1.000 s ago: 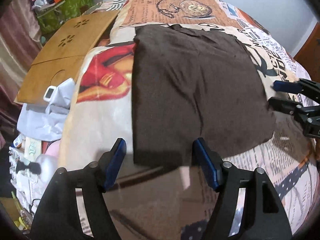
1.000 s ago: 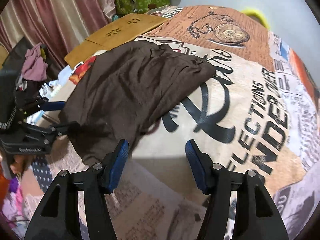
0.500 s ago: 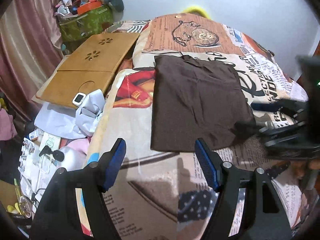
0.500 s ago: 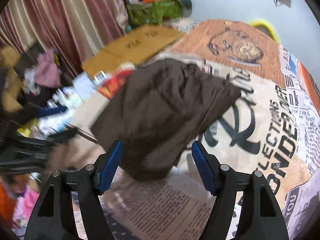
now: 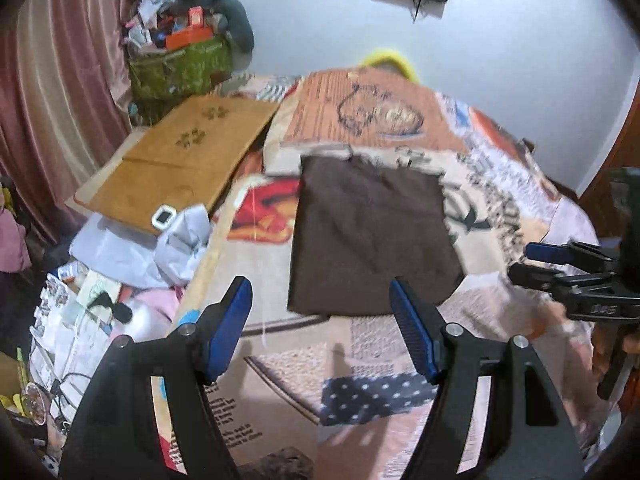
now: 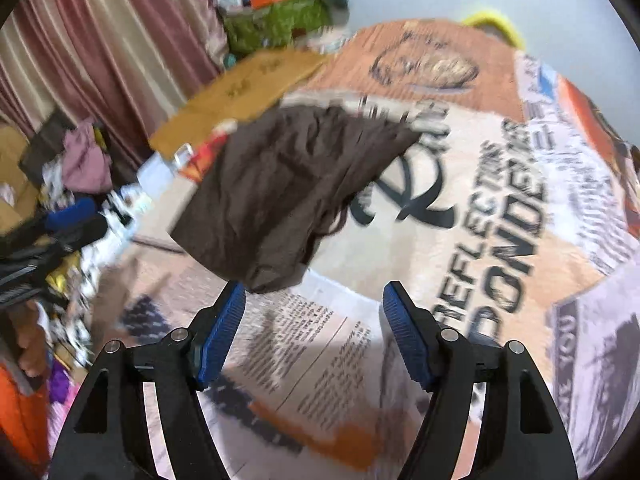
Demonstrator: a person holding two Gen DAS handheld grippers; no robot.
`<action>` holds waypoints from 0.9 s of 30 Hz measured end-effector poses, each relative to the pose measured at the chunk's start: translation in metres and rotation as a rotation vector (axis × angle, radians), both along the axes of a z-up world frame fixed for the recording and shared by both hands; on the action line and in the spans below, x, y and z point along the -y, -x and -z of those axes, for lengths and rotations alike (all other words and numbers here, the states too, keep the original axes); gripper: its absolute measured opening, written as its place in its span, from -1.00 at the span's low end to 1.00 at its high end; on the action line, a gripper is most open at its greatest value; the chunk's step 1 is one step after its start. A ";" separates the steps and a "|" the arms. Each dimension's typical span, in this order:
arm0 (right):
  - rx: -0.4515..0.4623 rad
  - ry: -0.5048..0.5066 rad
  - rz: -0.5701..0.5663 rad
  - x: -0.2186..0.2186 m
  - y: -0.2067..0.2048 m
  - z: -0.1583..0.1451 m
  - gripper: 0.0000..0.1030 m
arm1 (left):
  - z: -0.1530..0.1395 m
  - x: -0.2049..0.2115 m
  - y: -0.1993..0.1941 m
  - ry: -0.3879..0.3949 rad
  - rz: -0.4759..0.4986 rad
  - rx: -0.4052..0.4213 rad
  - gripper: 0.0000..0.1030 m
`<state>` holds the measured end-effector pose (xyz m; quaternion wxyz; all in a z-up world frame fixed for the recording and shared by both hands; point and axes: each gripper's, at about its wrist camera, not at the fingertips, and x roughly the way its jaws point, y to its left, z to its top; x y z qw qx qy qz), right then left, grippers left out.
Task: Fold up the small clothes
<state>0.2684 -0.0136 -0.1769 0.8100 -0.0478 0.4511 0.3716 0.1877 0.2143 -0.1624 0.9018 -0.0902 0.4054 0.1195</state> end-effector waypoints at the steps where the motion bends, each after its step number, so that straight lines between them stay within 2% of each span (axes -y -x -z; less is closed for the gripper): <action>1: 0.026 -0.030 0.014 0.007 0.004 -0.012 0.32 | -0.009 0.002 0.002 -0.003 0.000 0.023 0.37; 5: 0.142 -0.183 0.057 0.036 0.027 -0.069 0.32 | -0.055 0.017 0.017 -0.027 0.010 0.139 0.37; 10: 0.306 -0.350 0.081 0.064 0.070 -0.134 0.32 | -0.119 0.050 0.049 -0.102 0.044 0.311 0.37; 13: 0.390 -0.402 0.079 0.070 0.094 -0.156 0.32 | -0.144 0.070 0.069 -0.142 0.057 0.391 0.37; 18: 0.533 -0.427 0.070 0.078 0.137 -0.177 0.32 | -0.168 0.093 0.100 -0.166 0.066 0.473 0.37; 21: 0.577 -0.431 0.069 0.081 0.158 -0.182 0.32 | -0.176 0.104 0.118 -0.181 0.065 0.514 0.37; 24: 0.608 -0.419 0.086 0.083 0.170 -0.180 0.37 | -0.179 0.112 0.137 -0.191 0.050 0.548 0.56; 25: 0.625 -0.409 0.098 0.083 0.174 -0.180 0.41 | -0.179 0.114 0.141 -0.187 0.050 0.555 0.68; 27: 0.645 -0.403 0.119 0.085 0.178 -0.179 0.74 | -0.178 0.115 0.149 -0.191 0.041 0.568 0.80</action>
